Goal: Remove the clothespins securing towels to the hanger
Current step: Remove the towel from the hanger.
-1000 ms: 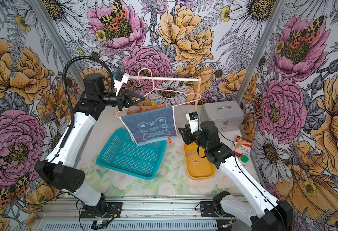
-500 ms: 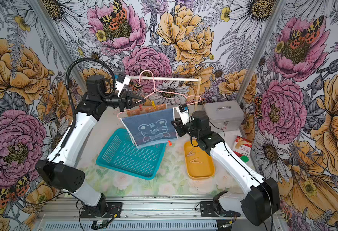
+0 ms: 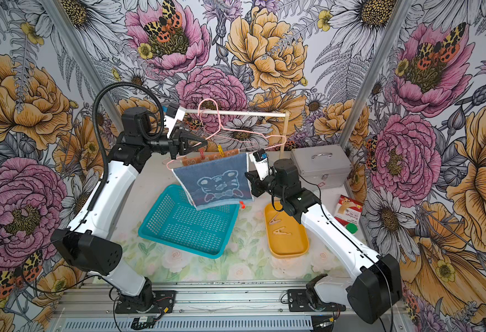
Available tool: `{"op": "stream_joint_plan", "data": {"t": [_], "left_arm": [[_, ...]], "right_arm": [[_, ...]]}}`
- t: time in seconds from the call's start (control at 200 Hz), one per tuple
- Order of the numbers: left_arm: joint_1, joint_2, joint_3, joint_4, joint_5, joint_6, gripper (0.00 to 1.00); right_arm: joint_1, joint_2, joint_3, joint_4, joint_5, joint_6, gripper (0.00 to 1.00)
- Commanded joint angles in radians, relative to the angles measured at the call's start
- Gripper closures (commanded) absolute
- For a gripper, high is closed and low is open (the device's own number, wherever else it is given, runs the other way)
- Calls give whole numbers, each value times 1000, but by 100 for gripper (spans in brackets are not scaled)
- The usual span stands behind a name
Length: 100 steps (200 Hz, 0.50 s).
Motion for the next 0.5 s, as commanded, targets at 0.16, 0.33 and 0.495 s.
{"op": "stream_joint_plan", "data": {"t": [0.16, 0.33, 0.495], "left_arm": [[31, 67, 45, 5, -28, -21, 100], [30, 67, 45, 6, -39, -20, 100], [35, 69, 50, 6, -43, -22, 100]], "right_arm": [[24, -78, 60, -168, 92, -49, 100], [27, -75, 67, -186, 65, -41, 100], [28, -84, 78, -191, 28, -37, 100]]}}
